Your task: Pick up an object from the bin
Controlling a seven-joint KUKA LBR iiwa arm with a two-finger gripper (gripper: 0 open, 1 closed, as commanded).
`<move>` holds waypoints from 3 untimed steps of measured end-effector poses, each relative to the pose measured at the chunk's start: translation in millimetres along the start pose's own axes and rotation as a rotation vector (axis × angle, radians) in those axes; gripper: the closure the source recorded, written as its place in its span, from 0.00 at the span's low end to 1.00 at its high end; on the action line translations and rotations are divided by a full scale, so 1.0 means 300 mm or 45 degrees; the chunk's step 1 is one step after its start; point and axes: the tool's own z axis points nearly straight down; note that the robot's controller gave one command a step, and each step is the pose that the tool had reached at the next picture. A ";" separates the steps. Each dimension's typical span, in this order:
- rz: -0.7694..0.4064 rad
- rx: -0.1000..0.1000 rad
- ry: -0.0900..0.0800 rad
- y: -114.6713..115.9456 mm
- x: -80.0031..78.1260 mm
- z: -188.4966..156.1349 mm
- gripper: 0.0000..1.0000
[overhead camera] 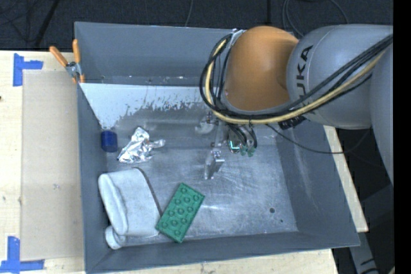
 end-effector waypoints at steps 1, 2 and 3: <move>0.036 -0.002 -0.026 0.081 0.128 0.287 0.00; 0.037 0.000 -0.002 0.081 0.143 0.295 1.00; 0.013 -0.003 -0.018 0.185 0.223 -0.120 1.00</move>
Offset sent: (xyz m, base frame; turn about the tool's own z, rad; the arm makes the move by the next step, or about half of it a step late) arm -0.0481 0.0263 -0.1001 0.0276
